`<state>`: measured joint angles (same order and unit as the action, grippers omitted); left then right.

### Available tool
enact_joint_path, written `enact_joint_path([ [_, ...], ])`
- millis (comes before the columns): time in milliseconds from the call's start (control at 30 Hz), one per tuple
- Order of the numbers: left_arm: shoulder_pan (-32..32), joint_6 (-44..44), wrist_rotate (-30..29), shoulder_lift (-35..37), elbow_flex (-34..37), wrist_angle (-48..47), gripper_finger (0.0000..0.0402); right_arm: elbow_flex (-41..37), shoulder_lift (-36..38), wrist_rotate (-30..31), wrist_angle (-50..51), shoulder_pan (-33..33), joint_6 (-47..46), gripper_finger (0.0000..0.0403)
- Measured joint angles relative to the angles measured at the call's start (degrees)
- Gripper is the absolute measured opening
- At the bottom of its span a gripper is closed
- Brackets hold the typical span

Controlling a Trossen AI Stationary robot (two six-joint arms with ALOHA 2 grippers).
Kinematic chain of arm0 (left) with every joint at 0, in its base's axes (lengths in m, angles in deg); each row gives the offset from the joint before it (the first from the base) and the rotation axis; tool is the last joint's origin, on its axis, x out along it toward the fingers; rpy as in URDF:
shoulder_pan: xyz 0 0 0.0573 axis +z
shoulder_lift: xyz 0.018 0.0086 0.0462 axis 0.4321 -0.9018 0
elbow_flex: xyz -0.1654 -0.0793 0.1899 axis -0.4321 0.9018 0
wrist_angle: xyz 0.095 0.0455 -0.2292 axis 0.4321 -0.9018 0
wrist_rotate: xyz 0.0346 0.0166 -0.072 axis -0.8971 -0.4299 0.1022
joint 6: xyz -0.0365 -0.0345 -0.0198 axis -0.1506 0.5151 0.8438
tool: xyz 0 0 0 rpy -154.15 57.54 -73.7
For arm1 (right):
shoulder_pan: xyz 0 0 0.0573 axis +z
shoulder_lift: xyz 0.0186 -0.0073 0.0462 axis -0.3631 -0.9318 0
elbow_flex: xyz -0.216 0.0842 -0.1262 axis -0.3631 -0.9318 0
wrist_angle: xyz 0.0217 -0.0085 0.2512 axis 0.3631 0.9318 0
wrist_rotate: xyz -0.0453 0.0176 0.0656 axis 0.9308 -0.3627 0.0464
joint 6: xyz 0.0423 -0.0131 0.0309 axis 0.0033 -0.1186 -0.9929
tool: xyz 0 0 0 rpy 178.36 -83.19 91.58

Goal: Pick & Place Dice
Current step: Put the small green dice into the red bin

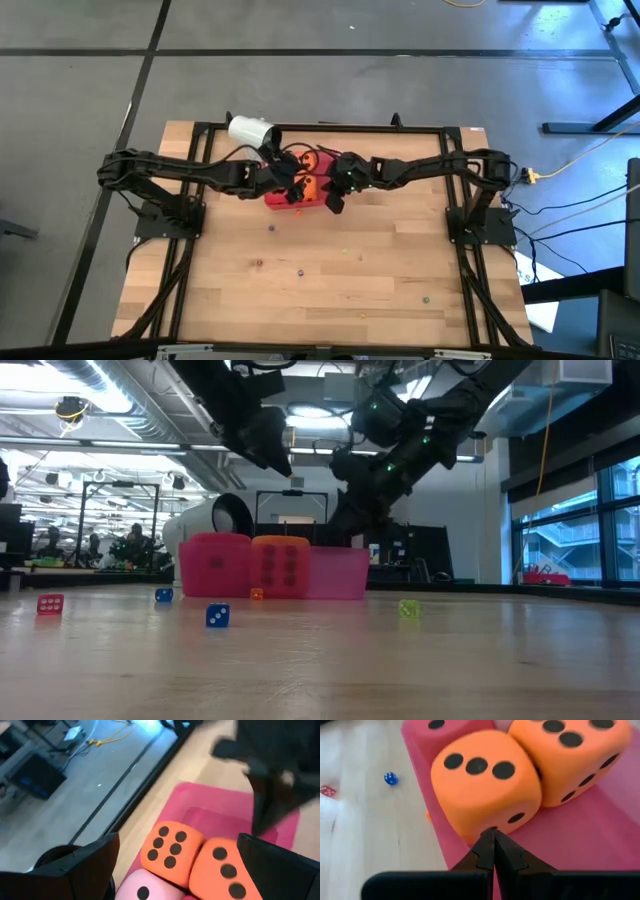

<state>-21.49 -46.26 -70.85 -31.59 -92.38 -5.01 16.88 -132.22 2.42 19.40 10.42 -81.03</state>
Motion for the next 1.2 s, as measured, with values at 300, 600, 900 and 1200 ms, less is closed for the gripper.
enact_joint_path([
  [300,-3.0,3.4,-6.6,3.2,0.0,-8.8,0.0400,0.0,8.9,7.7,11.3,1.1,2.6,0.0005],
  [600,-8.2,14.2,-10.9,12.5,0.0,-23.6,0.0400,0.0,25.4,17.8,32.4,7.4,2.4,0.0005],
  [900,-14.1,16.0,-3.6,13.3,6.8,-21.3,0.0400,-6.1,34.4,18.0,38.0,18.0,-7.8,0.0005],
  [1200,-16.4,0.9,14.5,13.3,18.5,7.1,0.0396,-14.0,34.1,17.9,36.6,24.9,-20.7,0.0005],
])
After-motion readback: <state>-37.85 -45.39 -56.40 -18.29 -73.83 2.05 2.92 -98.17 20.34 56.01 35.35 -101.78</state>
